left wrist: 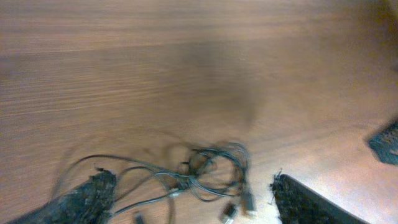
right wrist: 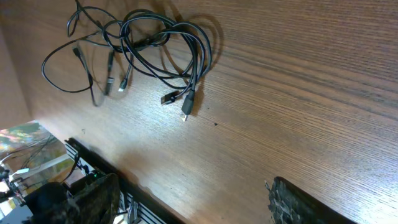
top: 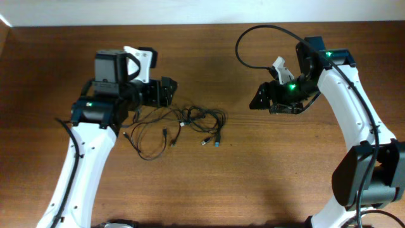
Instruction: Untangle cables
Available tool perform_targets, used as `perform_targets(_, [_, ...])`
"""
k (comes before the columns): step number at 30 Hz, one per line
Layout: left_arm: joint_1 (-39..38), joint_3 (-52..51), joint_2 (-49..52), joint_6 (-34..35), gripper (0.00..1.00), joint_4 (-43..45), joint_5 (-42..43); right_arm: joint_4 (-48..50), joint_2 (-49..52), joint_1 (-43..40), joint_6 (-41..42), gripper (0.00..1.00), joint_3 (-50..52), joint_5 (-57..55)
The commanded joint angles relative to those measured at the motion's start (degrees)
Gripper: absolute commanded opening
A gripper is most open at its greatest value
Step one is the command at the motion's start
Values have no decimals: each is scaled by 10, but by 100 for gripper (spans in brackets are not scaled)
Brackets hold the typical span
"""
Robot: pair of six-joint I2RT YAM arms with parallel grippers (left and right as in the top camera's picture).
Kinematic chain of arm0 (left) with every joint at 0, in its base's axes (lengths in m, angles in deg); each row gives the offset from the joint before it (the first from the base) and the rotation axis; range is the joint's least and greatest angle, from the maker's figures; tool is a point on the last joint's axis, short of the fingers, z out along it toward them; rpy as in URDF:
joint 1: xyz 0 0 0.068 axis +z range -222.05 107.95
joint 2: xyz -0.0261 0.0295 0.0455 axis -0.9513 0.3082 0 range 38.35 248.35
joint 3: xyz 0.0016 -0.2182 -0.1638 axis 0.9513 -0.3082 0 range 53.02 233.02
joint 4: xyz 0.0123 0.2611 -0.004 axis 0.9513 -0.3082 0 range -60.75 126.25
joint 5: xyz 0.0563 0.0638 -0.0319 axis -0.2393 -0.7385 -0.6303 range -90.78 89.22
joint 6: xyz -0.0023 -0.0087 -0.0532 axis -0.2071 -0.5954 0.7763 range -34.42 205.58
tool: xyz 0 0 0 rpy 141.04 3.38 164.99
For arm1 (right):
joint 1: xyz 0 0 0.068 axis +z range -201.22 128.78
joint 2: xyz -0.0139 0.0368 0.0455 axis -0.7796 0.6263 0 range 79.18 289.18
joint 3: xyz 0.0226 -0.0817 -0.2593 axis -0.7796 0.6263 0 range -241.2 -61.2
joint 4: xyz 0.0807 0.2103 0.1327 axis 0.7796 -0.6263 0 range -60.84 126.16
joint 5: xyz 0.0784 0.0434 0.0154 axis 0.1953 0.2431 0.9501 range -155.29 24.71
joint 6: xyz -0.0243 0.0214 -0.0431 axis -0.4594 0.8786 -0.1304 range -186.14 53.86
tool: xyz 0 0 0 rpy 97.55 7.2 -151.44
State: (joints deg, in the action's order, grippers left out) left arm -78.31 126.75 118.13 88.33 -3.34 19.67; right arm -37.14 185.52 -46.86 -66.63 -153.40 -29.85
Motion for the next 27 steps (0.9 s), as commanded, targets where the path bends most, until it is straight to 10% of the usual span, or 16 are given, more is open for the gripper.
perform_targets(1, [-33,12,26,-15,69,-10,35,0,0,-3,-8,78,-10,-3])
perform_targets(9, [-114,12,189,-12,45,-62,-35,0,0,-3,-8,79,-10,-16])
perform_targets(13, [-132,12,233,120,26,-82,-183,0,0,-3,-8,79,-10,-16])
perform_targets(27, [-132,12,298,161,33,6,-194,0,0,-3,-8,79,-10,-17])
